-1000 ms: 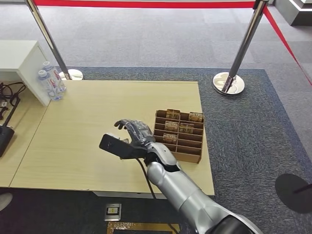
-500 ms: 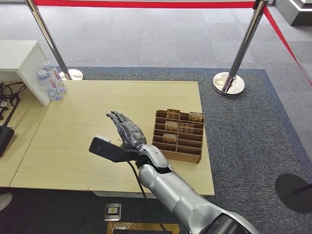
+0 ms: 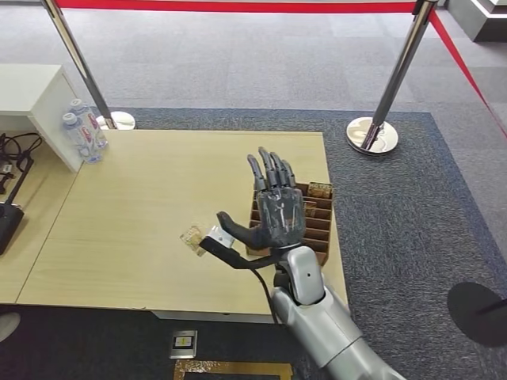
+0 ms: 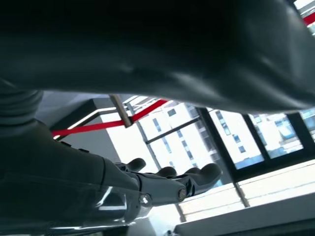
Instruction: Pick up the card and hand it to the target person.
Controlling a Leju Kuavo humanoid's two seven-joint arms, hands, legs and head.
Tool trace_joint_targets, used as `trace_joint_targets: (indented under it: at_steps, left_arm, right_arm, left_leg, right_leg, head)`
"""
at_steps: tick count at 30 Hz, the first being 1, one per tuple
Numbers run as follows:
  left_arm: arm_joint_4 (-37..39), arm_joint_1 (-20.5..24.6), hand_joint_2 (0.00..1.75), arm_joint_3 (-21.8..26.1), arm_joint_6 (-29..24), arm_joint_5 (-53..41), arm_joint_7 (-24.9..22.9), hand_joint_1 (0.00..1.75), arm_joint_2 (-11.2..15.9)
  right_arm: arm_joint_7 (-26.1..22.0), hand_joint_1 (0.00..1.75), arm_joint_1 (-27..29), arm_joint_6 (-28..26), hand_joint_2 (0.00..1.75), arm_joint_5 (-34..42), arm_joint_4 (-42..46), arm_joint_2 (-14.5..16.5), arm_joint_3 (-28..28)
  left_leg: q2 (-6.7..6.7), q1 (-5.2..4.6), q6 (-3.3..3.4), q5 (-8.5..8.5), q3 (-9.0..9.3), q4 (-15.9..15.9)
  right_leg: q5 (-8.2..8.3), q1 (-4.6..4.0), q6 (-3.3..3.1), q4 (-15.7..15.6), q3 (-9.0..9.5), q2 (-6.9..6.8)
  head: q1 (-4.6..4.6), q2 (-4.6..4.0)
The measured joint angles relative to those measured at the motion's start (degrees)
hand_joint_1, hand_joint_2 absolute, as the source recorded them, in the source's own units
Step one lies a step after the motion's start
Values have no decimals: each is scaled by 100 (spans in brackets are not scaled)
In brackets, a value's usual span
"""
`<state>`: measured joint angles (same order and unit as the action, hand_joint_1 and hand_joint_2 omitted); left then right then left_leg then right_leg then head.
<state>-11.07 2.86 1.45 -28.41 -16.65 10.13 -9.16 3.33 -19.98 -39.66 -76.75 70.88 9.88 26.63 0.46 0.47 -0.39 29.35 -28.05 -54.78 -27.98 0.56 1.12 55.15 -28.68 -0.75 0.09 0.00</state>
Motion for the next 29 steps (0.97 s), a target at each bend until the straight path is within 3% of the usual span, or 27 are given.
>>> trace_joint_targets:
  at_steps: [6, 11, 13, 16, 18, 22, 26, 29]
  left_arm:
    - [5, -43, 0, 127, 15, 82, 80, 0, 0]
    - [5, -49, 0, 187, 42, 87, 43, 0, -4]
    - [5, -48, 0, 210, 66, 79, 26, 0, -8]
    - [5, -33, 0, 237, 92, 74, 15, 0, -20]
    - [5, -21, 0, 249, 120, 74, 4, 0, -32]
    - [5, -17, 0, 277, 231, 66, -5, 0, -47]
    - [5, -9, 0, 284, 317, 37, -10, 0, -56]
    - [5, -3, 0, 286, 346, 16, 5, 0, -63]
  right_arm:
    - [-803, 0, 1366, -39, 0, -91, 2044, -211, -1848]
    - [-2157, 0, 2103, -40, 0, 1096, 3032, -10, -3563]
    - [-2488, 0, 2276, -40, 0, 1462, 3221, 118, -4209]
    - [-2527, 0, 2445, -39, 0, 1759, 3385, 227, -4826]
    - [-2311, 0, 2522, -35, 0, 2187, 3368, 259, -5167]
    - [-1731, 0, 2514, 161, 0, 2870, 2347, 45, -6298]
    - [-1452, 0, 2161, 347, 0, 2600, -397, -569, -7534]
    - [-905, 0, 1999, 527, 0, 2376, -2092, -815, -8034]
  left_leg:
    - [-1, 0, 1, 6, -4, 1]
    - [0, 0, 1, 6, -5, 1]
    - [2, 0, 1, 6, -5, 2]
    - [5, 0, 1, 6, -1, 2]
    - [4, 0, 1, 5, 1, 2]
    - [2, 1, 5, 8, 1, 2]
    - [-1, 0, 14, 13, 3, 2]
    - [-1, 0, 14, 13, 4, 2]
  right_leg:
    - [-2, 0, 3, -3, -5, 0]
    - [-2, 0, 3, -3, -7, 0]
    - [-2, 0, 3, -3, -6, 0]
    - [-2, 0, 2, -3, -6, 0]
    - [-2, 0, 3, -3, -4, 0]
    - [-2, -1, 4, -7, 5, 0]
    - [0, 1, 14, -19, 15, 0]
    - [-1, 1, 16, -19, 15, 0]
  head:
    - [0, 0]
    - [0, 0]
    - [0, 0]
    - [-1, 0]
    - [-1, 0]
    - [0, 0]
    - [4, 0]
    - [7, 0]
